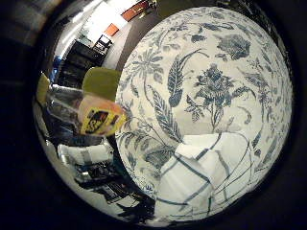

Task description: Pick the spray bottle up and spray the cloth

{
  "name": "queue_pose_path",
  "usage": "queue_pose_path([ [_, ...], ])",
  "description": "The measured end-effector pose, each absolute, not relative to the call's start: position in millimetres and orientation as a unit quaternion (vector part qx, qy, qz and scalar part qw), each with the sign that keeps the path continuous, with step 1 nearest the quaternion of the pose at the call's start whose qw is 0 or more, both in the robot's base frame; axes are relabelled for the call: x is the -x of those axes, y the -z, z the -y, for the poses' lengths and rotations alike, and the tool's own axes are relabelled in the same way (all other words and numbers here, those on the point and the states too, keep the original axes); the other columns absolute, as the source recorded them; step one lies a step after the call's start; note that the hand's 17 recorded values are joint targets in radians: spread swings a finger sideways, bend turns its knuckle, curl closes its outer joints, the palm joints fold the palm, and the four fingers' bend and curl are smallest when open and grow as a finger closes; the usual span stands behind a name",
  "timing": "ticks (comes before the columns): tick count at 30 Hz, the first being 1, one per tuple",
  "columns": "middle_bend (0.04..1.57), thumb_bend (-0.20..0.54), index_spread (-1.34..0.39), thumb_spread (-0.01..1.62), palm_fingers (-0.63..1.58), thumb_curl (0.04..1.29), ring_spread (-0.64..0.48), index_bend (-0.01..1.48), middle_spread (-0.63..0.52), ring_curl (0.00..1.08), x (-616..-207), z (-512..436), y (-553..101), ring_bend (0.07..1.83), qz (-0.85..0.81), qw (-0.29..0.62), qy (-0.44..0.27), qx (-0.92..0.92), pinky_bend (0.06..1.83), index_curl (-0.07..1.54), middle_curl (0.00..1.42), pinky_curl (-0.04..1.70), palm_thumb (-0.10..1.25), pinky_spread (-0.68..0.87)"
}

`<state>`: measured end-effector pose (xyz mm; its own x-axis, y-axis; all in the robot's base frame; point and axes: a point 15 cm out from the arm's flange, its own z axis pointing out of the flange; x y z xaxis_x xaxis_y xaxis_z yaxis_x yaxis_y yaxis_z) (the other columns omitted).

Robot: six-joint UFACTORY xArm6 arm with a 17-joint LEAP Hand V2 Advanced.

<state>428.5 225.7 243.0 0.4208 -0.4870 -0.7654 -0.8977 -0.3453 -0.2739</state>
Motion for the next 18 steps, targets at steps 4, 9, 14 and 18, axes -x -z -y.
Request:
queue_pose_path([
  [4, 0.48, -0.025, -0.34, 0.99, 0.34, 0.40, -0.15, 0.19, -0.13, 0.36, -427.0, -222.0, -234.5, 0.70, -0.454, 0.337, -0.293, 0.771, 0.49, 0.41, 0.43, 0.46, 0.74, 0.20],
  [9, 0.47, -0.025, -0.34, 0.99, 0.34, 0.39, -0.15, 0.18, -0.13, 0.36, -432.0, -219.7, -237.0, 0.68, -0.456, 0.340, -0.289, 0.770, 0.50, 0.41, 0.43, 0.44, 0.74, 0.20],
  [14, 0.46, -0.026, -0.33, 0.99, 0.35, 0.39, -0.15, 0.18, -0.13, 0.36, -438.2, -218.6, -243.9, 0.68, -0.455, 0.345, -0.283, 0.770, 0.51, 0.40, 0.44, 0.41, 0.74, 0.19],
  [18, 0.46, -0.025, -0.33, 1.00, 0.35, 0.38, -0.15, 0.18, -0.13, 0.36, -441.1, -217.4, -247.5, 0.67, -0.459, 0.347, -0.282, 0.768, 0.51, 0.40, 0.44, 0.39, 0.74, 0.19],
])
